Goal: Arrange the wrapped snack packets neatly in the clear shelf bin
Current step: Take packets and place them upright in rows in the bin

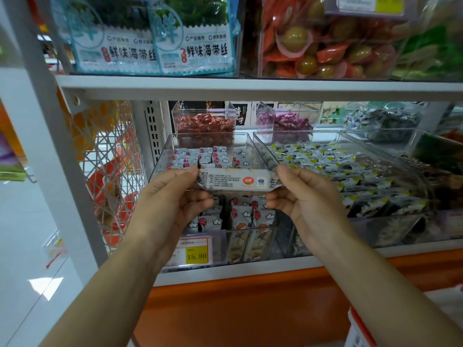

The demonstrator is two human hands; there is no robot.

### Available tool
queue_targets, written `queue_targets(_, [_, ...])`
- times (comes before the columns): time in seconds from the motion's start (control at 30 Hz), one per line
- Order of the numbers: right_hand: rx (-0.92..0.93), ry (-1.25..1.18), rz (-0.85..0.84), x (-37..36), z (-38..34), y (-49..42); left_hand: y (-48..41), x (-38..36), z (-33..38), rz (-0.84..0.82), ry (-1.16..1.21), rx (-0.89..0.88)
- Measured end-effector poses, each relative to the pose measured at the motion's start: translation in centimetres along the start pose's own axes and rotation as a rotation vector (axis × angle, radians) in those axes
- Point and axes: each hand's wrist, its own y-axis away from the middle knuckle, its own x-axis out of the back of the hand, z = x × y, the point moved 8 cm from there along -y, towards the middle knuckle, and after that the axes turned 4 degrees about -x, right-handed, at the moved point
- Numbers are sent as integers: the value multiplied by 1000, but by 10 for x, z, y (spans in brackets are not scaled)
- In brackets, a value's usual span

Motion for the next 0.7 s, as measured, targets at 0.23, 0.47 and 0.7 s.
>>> queue_targets(0.23, [-35,-67,4,2,3,-3,-3,4,-4,9,65,46])
queue_targets(0.47, [-53,-135,-63,-1,1,-4,-3,6,-2,39,58,21])
queue_targets(0.7, [-62,-95,-272,-16,1,-3,-5,22,1,169,59,-13])
